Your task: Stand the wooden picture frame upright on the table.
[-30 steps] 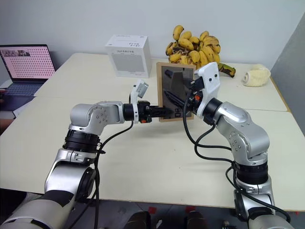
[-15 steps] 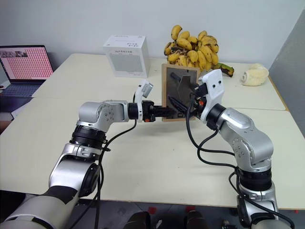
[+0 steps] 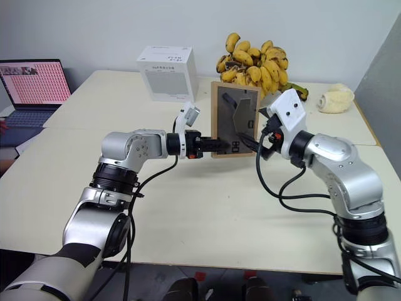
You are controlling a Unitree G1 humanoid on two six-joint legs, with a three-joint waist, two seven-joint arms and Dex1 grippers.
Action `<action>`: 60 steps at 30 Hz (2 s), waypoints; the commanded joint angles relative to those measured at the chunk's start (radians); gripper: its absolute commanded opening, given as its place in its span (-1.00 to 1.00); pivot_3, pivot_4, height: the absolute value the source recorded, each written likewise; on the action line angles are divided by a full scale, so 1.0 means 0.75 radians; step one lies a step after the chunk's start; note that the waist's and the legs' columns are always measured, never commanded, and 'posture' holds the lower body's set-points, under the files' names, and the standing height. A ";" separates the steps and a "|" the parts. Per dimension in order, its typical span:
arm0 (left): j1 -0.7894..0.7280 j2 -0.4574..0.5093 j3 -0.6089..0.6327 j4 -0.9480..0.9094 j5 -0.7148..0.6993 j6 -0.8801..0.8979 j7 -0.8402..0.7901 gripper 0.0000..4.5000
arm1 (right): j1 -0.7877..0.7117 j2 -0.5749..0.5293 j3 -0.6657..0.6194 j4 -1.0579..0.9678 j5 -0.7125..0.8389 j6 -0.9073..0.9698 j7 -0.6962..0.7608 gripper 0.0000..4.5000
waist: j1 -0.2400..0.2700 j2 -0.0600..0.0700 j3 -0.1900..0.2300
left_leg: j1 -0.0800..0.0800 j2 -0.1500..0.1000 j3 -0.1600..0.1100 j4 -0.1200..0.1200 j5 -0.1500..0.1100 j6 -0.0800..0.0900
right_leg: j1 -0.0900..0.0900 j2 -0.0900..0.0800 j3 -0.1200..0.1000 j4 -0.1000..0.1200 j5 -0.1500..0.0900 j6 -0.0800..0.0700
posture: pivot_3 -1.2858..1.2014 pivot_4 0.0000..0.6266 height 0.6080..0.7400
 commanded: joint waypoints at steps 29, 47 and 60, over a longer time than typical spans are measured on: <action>0.098 0.488 0.090 -0.460 -1.148 0.894 0.417 -0.43 | -0.206 -0.081 0.529 1.176 -2.052 -2.212 -1.655 0.98 | -0.031 -0.001 0.001 | 0.004 -0.001 -0.001 0.002 0.012 -0.009 | -0.002 -0.001 0.002 0.016 0.000 0.000 | 0.03 -0.52 1.00; 0.107 0.529 0.079 -0.428 -1.567 0.894 0.839 -0.43 | -0.438 -0.036 0.684 1.349 -2.109 -2.219 -1.850 0.51 | -0.035 -0.002 0.001 | 0.005 -0.003 -0.003 0.002 0.018 -0.008 | -0.005 -0.001 0.002 0.026 0.000 -0.001 | 0.03 -0.52 1.00; 0.126 0.544 0.065 -0.444 -1.645 0.874 0.914 -0.43 | -0.416 -0.107 0.738 1.316 -2.143 -2.260 -1.919 -0.37 | -0.034 -0.002 0.001 | 0.005 -0.004 -0.003 0.002 0.018 -0.008 | -0.005 -0.001 0.002 0.027 0.000 -0.001 | 0.03 -0.52 1.00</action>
